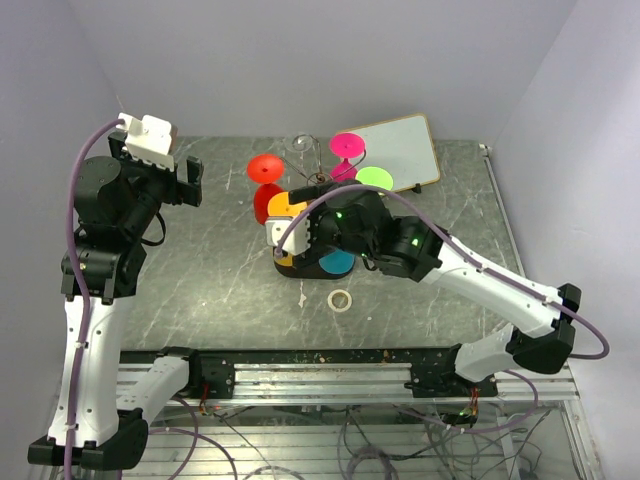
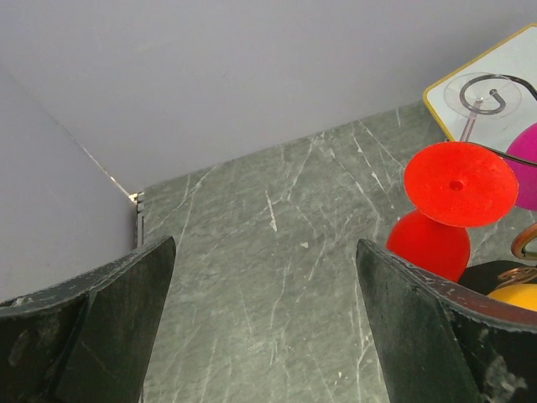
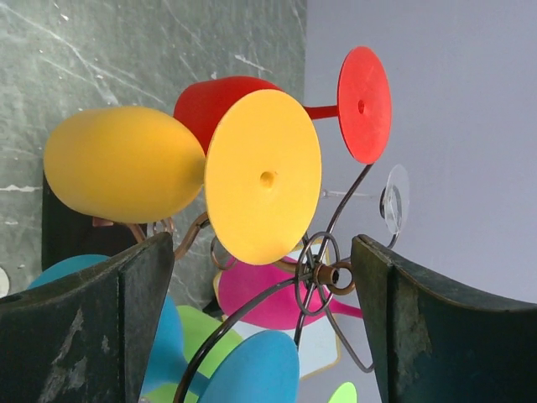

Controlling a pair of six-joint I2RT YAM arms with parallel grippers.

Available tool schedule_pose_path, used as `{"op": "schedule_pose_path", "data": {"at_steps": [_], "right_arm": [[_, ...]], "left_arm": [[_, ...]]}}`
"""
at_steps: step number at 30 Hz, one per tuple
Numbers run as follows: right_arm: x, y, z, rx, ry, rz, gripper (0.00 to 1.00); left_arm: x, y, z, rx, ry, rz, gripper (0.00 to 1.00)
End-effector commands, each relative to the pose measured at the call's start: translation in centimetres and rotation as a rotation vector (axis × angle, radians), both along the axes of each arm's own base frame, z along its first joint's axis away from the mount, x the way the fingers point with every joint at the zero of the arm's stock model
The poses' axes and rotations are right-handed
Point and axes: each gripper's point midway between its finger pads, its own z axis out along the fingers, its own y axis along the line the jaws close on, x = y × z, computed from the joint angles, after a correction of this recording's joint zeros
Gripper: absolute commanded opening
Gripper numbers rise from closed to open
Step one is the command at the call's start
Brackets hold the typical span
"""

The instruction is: Place the wine glass upside down on the wine glass rack

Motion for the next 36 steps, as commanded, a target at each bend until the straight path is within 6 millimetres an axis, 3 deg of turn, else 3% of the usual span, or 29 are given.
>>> {"op": "schedule_pose_path", "data": {"at_steps": [1, 6, 10, 15, 21, 24, 29, 36], "right_arm": [[-1.5, -0.4, 2.4, 0.084, 0.057, 0.058, 0.88], [-3.0, -0.8, 4.5, 0.174, 0.146, 0.154, 0.94], [-3.1, -2.5, 6.8, 0.275, 0.206, 0.191, 0.97], [-2.2, -5.5, 8.7, 0.365, 0.205, 0.156, 0.99], [0.3, -10.9, 10.7, 0.502, 0.164, 0.007, 1.0], [2.5, -14.7, 10.2, 0.583, 0.15, -0.135, 1.0], [6.5, -22.8, 9.0, 0.678, 0.031, -0.502, 1.0], [9.8, -31.9, 3.2, 0.739, -0.016, -0.965, 1.0]], "left_arm": [[-0.1, -0.2, 0.3, 0.003, -0.017, -0.02, 0.99], [-0.2, -0.3, 0.3, 0.001, -0.016, -0.027, 0.99], [0.0, -0.4, -0.1, -0.004, -0.003, -0.025, 0.99], [0.3, -0.6, -0.7, -0.007, 0.001, -0.035, 0.99], [0.9, -1.0, -2.0, -0.017, 0.024, -0.054, 0.99], [1.2, -1.2, -2.7, -0.025, 0.034, -0.059, 0.99], [1.9, -1.4, -4.1, -0.039, 0.045, -0.064, 0.99], [3.2, -1.9, -6.8, -0.062, 0.067, -0.074, 0.99]]}}
